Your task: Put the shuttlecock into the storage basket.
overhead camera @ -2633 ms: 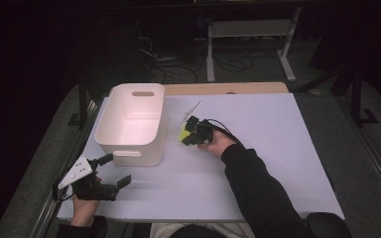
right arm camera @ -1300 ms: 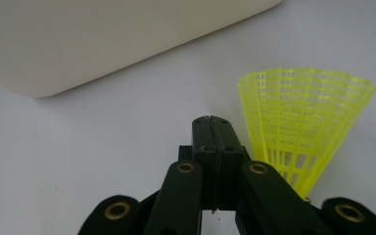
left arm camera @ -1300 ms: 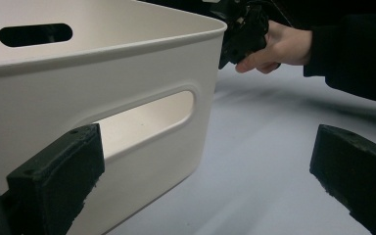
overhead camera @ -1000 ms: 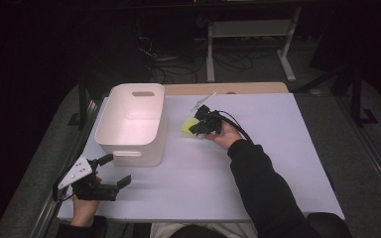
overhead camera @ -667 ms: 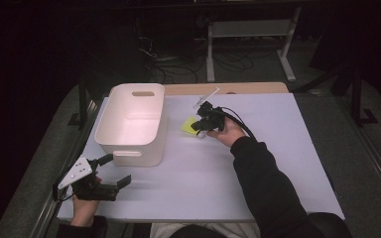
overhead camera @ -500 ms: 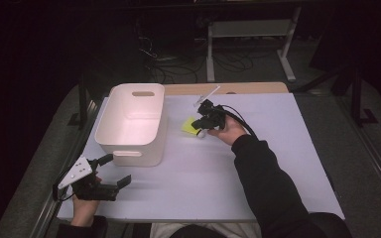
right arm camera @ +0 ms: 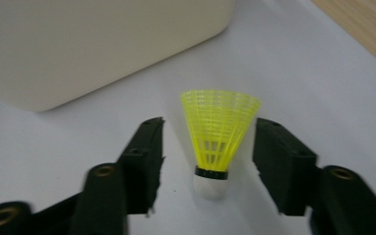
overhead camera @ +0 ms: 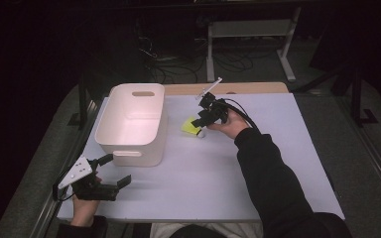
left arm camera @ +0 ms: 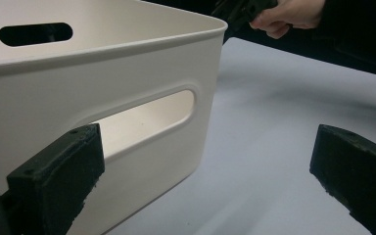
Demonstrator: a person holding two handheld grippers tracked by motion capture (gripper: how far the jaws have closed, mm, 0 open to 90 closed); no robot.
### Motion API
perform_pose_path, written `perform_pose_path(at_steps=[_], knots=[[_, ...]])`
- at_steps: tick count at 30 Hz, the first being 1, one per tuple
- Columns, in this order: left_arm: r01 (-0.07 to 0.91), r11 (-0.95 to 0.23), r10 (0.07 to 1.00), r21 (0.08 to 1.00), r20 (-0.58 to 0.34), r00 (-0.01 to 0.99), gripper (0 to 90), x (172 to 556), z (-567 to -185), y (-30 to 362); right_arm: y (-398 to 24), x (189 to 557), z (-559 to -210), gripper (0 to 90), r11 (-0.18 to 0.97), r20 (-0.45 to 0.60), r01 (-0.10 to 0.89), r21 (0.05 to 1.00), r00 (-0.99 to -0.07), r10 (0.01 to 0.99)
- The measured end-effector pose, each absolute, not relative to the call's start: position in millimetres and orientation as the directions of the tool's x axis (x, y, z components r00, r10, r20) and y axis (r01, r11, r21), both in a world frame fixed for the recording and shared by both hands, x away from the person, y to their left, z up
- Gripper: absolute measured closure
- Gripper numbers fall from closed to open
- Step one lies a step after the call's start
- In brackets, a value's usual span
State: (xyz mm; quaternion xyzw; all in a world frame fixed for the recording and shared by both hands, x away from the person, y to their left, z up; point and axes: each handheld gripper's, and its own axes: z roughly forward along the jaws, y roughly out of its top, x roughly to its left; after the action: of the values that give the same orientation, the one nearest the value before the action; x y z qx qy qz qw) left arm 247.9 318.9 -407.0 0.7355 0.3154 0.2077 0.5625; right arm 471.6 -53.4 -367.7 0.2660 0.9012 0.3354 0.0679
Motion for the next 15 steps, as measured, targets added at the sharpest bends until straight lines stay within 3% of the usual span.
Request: perform_pose_path(at_steps=[5,9,12,15], knots=[[0.230,-0.168,0.698,0.959,-0.050,0.715,0.0,248,-407,319,-54,475,-366,17.3,0.629,0.061,0.445,0.637,-0.843,0.535],[0.230,-0.168,0.697,0.959,-0.049,0.715,0.0,248,-407,319,-54,478,-367,10.8,0.627,0.074,0.450,0.636,-0.844,0.530],[0.230,-0.168,0.697,0.959,-0.049,0.715,0.0,248,-407,319,-54,480,-371,0.6,0.627,0.083,0.460,0.629,-0.841,0.534],[0.230,-0.167,0.698,0.959,-0.050,0.715,0.0,248,-407,319,-55,484,-376,0.0,0.626,0.101,0.475,0.618,-0.838,0.536]])
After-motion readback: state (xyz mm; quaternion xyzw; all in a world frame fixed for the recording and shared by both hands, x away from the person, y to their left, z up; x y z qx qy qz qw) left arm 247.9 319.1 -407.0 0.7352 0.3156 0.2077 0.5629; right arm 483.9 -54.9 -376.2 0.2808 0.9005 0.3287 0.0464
